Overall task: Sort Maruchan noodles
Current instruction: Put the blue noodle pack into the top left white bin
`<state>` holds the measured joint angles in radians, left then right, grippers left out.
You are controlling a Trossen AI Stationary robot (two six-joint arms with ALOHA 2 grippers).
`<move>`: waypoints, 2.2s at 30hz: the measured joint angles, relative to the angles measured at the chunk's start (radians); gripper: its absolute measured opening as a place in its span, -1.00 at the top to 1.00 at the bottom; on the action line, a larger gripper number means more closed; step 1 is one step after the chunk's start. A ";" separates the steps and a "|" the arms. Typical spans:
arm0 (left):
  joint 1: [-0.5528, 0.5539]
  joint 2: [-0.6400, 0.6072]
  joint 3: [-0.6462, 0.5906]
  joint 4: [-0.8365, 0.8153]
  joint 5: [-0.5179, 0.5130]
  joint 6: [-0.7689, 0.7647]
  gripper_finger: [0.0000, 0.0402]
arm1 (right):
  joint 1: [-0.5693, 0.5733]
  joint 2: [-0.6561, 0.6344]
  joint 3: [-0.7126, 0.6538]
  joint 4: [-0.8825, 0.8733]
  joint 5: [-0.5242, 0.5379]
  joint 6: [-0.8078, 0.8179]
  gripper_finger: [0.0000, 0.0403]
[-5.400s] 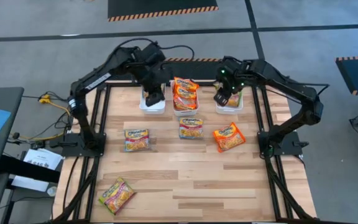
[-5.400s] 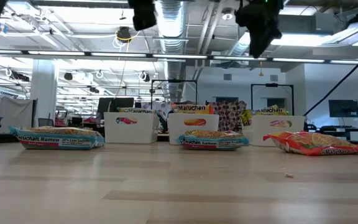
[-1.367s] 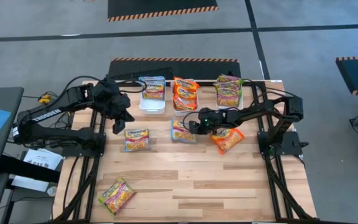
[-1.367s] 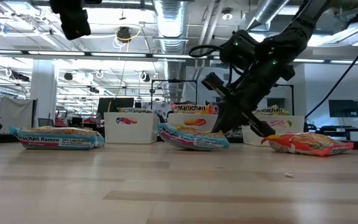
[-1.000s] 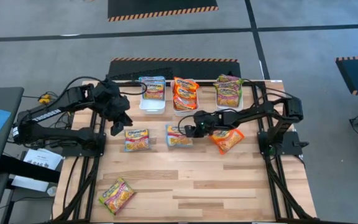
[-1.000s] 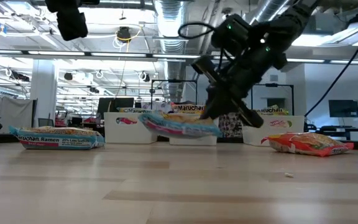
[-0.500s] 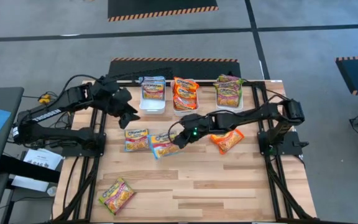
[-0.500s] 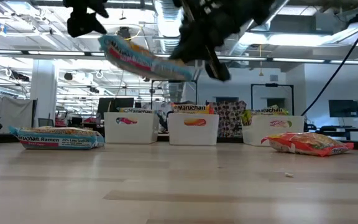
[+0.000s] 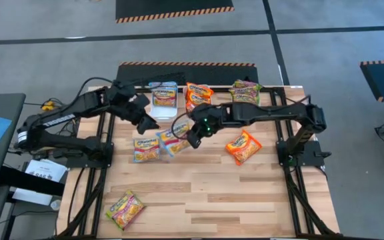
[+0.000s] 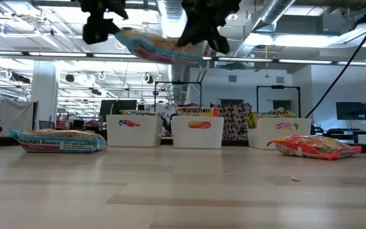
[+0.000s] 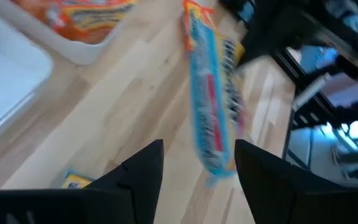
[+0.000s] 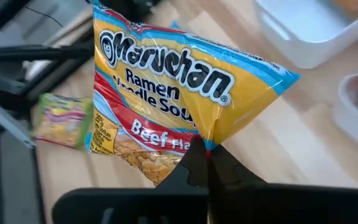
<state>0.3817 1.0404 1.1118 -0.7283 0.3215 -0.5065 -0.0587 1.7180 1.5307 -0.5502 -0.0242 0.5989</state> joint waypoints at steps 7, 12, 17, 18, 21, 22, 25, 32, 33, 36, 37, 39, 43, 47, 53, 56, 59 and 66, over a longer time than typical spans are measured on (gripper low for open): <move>0.001 0.095 0.000 0.058 0.056 0.039 0.09 | -0.017 0.000 0.001 -0.034 0.004 -0.123 0.99; 0.017 0.161 0.000 0.083 0.134 0.039 0.09 | -0.014 0.000 0.001 -0.060 0.001 -0.208 0.99; 0.018 0.222 0.000 0.128 0.207 0.041 0.09 | -0.020 0.000 0.001 -0.083 0.001 -0.218 0.99; 0.018 0.234 0.000 0.131 0.222 0.044 0.09 | -0.021 0.000 0.001 -0.090 0.000 -0.219 0.98; 0.011 0.263 0.000 0.139 0.247 0.049 0.09 | -0.021 0.000 0.001 -0.104 0.001 -0.219 0.98; 0.011 0.270 0.000 0.140 0.247 0.049 0.09 | -0.022 0.000 0.001 -0.106 0.003 -0.220 0.98; 0.010 0.294 0.000 0.149 0.247 0.050 0.09 | -0.021 0.000 0.001 -0.109 0.003 -0.231 0.97; -0.002 0.353 0.000 0.169 0.261 0.050 0.09 | -0.020 0.000 0.001 -0.112 0.004 -0.234 0.97; -0.005 0.361 0.000 0.169 0.272 0.052 0.09 | -0.021 0.000 0.001 -0.112 0.004 -0.232 0.98; -0.020 0.385 0.000 0.177 0.313 0.066 0.09 | -0.019 0.000 0.001 -0.112 0.003 -0.219 0.98; -0.024 0.390 0.000 0.180 0.327 0.070 0.09 | -0.019 0.001 0.001 -0.112 0.002 -0.219 0.98; -0.032 0.398 0.000 0.195 0.351 0.076 0.09 | -0.019 0.001 0.001 -0.113 0.001 -0.219 0.97; -0.041 0.401 0.000 0.238 0.381 0.082 0.09 | -0.020 0.001 0.001 -0.116 0.002 -0.215 0.97; -0.042 0.401 0.000 0.260 0.381 0.084 0.09 | -0.020 0.001 0.001 -0.111 0.003 -0.183 0.97; -0.042 0.401 0.000 0.261 0.381 0.092 0.16 | -0.010 0.001 0.001 -0.099 0.005 -0.151 0.97; -0.042 0.401 -0.001 0.263 0.385 0.098 0.29 | -0.006 0.001 0.001 -0.089 0.005 -0.138 0.97; -0.042 0.401 -0.002 0.258 0.384 0.103 0.43 | 0.001 0.001 0.001 -0.074 0.004 -0.130 0.97; -0.042 0.400 -0.003 0.256 0.383 0.115 0.75 | 0.007 0.000 0.001 -0.067 0.004 -0.128 0.97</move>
<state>0.3401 1.4406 1.1091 -0.4719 0.7043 -0.3917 -0.0521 1.7180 1.5322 -0.6171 -0.0204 0.4705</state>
